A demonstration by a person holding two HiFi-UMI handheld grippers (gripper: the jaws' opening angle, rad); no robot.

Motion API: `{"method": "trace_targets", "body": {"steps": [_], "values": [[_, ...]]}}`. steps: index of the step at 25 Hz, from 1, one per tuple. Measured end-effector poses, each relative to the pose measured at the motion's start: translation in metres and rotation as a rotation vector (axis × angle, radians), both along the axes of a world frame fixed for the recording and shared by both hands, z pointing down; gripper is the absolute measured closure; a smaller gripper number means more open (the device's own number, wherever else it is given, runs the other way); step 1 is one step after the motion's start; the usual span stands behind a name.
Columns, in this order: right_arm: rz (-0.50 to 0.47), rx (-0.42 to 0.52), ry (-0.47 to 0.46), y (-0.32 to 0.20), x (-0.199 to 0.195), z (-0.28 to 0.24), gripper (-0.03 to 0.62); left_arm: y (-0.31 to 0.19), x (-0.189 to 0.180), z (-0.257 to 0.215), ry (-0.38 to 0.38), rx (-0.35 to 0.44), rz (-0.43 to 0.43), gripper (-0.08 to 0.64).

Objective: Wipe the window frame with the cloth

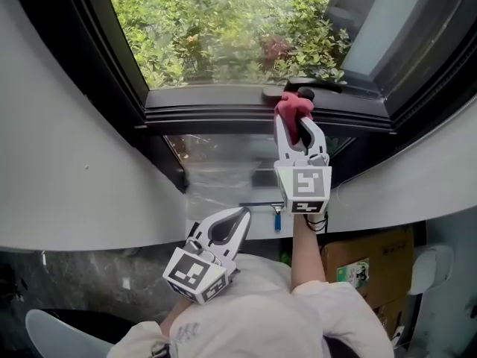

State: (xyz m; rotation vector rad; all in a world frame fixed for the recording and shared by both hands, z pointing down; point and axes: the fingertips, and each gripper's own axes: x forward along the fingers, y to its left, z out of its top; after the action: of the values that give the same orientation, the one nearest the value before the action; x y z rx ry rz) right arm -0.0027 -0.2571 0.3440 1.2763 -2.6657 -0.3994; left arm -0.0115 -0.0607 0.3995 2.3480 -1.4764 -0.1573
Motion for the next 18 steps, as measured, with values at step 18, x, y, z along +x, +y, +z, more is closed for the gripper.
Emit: {"method": "trace_targets", "body": {"steps": [18], "values": [[-0.040,0.145,-0.247,0.047,0.031,-0.052,0.508,0.012,-0.068,0.003,0.002,-0.010,-0.010,0.549]]}}
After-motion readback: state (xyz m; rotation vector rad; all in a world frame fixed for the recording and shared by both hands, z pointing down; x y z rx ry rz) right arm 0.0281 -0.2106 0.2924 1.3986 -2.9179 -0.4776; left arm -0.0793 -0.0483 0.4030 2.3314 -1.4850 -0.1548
